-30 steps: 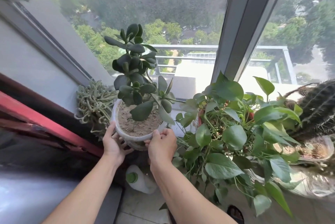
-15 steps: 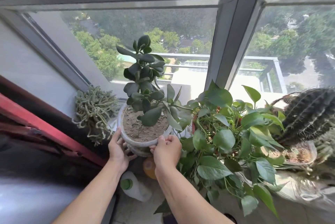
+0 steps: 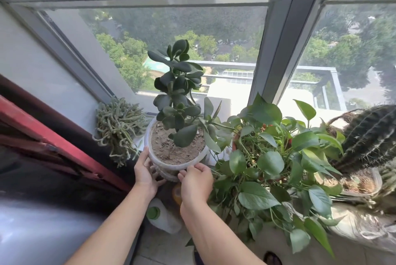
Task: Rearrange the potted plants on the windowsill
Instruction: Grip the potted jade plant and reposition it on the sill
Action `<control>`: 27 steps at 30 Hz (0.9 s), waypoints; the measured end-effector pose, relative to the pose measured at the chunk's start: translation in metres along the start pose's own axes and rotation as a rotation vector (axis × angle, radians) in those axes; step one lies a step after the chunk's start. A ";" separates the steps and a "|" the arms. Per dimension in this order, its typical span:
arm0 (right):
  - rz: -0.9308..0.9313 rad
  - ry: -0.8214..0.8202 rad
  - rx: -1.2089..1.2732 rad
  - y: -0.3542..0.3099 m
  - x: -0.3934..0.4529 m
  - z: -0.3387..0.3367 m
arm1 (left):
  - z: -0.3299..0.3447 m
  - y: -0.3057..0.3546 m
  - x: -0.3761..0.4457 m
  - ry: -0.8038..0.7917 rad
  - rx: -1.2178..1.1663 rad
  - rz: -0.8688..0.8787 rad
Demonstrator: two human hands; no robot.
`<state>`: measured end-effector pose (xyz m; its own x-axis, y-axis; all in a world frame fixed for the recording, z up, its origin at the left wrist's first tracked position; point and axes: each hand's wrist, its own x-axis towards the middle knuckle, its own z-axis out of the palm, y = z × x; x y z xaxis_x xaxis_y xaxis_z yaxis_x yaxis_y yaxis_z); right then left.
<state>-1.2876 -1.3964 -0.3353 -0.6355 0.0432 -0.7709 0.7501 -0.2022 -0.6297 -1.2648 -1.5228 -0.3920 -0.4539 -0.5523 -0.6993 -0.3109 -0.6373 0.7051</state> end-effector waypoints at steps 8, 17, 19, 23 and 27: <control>0.019 -0.148 0.022 0.007 -0.017 0.015 | -0.008 0.006 0.001 0.012 0.063 0.036; 0.026 -0.106 -0.002 0.014 -0.012 0.021 | -0.017 -0.002 -0.003 0.003 0.109 0.072; 0.031 -0.087 -0.027 0.010 -0.008 0.021 | -0.017 -0.007 -0.006 0.033 0.071 0.048; 0.070 -0.070 0.034 0.004 -0.004 0.018 | -0.009 -0.010 -0.011 0.065 -0.020 0.030; 0.091 -0.082 0.109 0.003 -0.004 0.020 | -0.005 -0.005 -0.004 0.077 -0.051 0.048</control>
<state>-1.2870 -1.4169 -0.3322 -0.5818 -0.0588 -0.8112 0.7838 -0.3065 -0.5400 -1.2575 -1.5201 -0.3937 -0.4012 -0.6209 -0.6734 -0.2464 -0.6349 0.7322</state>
